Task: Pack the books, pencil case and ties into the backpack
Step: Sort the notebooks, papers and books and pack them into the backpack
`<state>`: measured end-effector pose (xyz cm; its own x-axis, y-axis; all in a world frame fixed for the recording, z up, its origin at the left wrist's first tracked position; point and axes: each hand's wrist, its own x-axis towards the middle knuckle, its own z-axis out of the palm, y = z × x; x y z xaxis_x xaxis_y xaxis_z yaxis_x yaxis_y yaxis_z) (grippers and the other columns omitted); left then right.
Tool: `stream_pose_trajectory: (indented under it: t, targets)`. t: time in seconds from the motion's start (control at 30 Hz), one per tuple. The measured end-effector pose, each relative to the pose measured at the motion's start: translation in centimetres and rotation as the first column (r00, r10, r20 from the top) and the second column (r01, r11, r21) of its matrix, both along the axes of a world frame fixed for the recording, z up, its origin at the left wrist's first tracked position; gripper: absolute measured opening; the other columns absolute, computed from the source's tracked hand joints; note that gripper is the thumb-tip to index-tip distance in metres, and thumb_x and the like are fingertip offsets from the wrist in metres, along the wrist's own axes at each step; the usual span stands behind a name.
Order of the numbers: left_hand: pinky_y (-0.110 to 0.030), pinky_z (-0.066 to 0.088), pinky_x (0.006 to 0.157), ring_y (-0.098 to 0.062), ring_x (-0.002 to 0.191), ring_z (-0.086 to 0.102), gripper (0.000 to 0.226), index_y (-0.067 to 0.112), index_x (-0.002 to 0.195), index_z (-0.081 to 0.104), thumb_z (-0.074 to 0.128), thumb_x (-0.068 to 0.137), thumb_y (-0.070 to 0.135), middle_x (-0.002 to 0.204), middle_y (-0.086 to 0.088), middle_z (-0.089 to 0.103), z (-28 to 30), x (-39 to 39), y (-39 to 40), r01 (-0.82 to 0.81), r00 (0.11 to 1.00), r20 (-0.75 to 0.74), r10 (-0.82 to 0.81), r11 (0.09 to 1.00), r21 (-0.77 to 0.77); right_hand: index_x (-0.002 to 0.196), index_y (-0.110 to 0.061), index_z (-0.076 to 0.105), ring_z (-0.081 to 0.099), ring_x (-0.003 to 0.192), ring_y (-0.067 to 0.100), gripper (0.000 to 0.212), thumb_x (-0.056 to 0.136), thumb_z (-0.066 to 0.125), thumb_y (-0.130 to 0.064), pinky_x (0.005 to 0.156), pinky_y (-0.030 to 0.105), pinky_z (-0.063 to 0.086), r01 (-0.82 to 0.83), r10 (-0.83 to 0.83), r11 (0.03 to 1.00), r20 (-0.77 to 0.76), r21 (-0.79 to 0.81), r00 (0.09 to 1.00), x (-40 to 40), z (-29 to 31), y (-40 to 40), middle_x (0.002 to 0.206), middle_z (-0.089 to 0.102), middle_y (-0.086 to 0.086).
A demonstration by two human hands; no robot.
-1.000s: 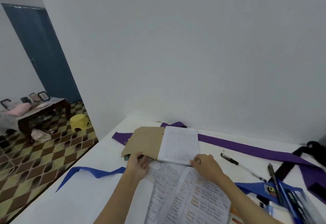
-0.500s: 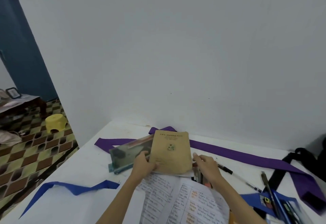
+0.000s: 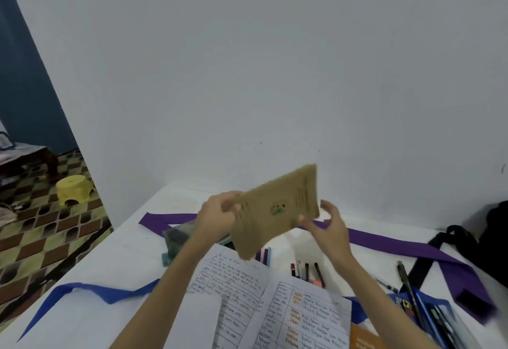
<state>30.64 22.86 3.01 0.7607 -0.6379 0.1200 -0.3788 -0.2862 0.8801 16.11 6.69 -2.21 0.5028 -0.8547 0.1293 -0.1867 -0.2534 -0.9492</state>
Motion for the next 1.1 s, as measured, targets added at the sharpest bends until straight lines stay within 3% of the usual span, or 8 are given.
stream_pose_trajectory:
  t: [0.07,0.17,0.33,0.43,0.57,0.8,0.97,1.1]
  targets:
    - [-0.031,0.049,0.079,-0.008,0.091,0.06,0.035,0.04,0.094,0.068,0.052,0.094,0.009,0.093,0.018,0.069,2.4,-0.5,0.9,0.092,0.978,0.185,-0.093,0.996,0.013,0.134,-0.017,0.042,0.045,0.111,0.013,0.068,0.076,0.077,-0.025,0.093,0.035,0.041,0.012,-0.016,0.999,0.069,0.049,0.997,-0.7,2.1,-0.3,0.116,0.05,-0.005]
    - [-0.02,0.05,0.077,0.002,0.095,0.06,0.036,0.041,0.094,0.07,0.056,0.092,0.008,0.093,0.025,0.069,4.9,-1.6,1.7,0.212,0.946,0.262,-0.19,0.976,-0.056,0.105,-0.013,0.061,0.06,0.107,0.02,0.037,0.072,0.078,-0.015,0.08,0.028,0.049,-0.172,0.15,0.969,0.132,0.178,0.98,-2.5,4.2,-0.9,0.106,0.067,0.001]
    - [-0.023,0.054,0.063,-0.011,0.077,0.068,0.032,0.033,0.115,0.061,0.062,0.089,0.014,0.085,0.0,0.072,5.7,-4.1,1.5,0.165,0.96,-0.115,-0.254,0.85,-0.501,0.102,-0.009,0.068,0.069,0.093,0.031,0.038,0.065,0.076,-0.01,0.075,0.038,0.057,-0.456,0.38,0.804,0.26,0.381,0.888,-6.7,5.8,-0.3,0.102,0.071,0.015]
    - [-0.027,0.055,0.071,-0.016,0.086,0.067,0.025,0.029,0.116,0.062,0.056,0.092,0.023,0.097,-0.006,0.07,4.4,-5.5,0.1,0.179,0.91,-0.244,-0.336,0.847,-0.5,0.093,-0.009,0.071,0.07,0.078,0.029,0.03,0.064,0.067,-0.005,0.064,0.037,0.059,-0.474,0.327,0.747,0.363,0.467,0.873,-9.0,6.4,0.0,0.093,0.072,0.018]
    - [-0.025,0.055,0.062,-0.012,0.084,0.07,0.031,0.031,0.119,0.057,0.058,0.089,0.025,0.102,0.002,0.07,3.0,-8.4,-2.1,0.289,0.774,-0.403,-0.488,0.839,-0.462,0.087,-0.006,0.072,0.069,0.069,0.032,0.027,0.061,0.065,0.001,0.057,0.037,0.058,-0.407,0.177,0.748,0.434,0.524,0.883,-13.6,6.3,-0.9,0.088,0.07,0.02]
    - [-0.026,0.054,0.051,-0.016,0.068,0.071,0.023,0.011,0.101,0.065,0.053,0.093,0.028,0.08,-0.001,0.075,2.2,-17.0,-7.6,0.424,0.705,-0.465,-0.535,0.844,-0.329,0.084,-0.009,0.076,0.071,0.077,0.031,0.021,0.063,0.076,-0.013,0.066,0.04,0.06,-0.264,0.022,0.799,0.411,0.541,0.911,-23.8,5.9,-2.6,0.095,0.071,0.019]
    - [-0.028,0.055,0.059,-0.017,0.078,0.072,0.038,0.016,0.105,0.066,0.042,0.095,0.043,0.088,-0.001,0.075,2.7,-24.2,-12.0,0.562,0.648,-0.401,-0.647,0.762,-0.322,0.095,-0.007,0.074,0.07,0.083,0.035,0.062,0.037,0.096,-0.016,0.066,0.043,0.059,-0.249,-0.045,0.802,0.47,0.543,0.882,-33.0,6.3,-5.1,0.105,0.068,0.023]
    - [-0.028,0.057,0.063,-0.019,0.083,0.071,0.051,0.016,0.108,0.067,0.027,0.098,0.047,0.095,-0.007,0.074,1.7,-30.9,-16.4,0.591,0.517,-0.543,-0.662,0.735,-0.333,0.11,-0.005,0.067,0.07,0.081,0.034,0.075,0.04,0.094,-0.014,0.064,0.043,0.06,-0.135,-0.204,0.798,0.474,0.587,0.856,-40.9,6.7,-8.2,0.108,0.067,0.021]
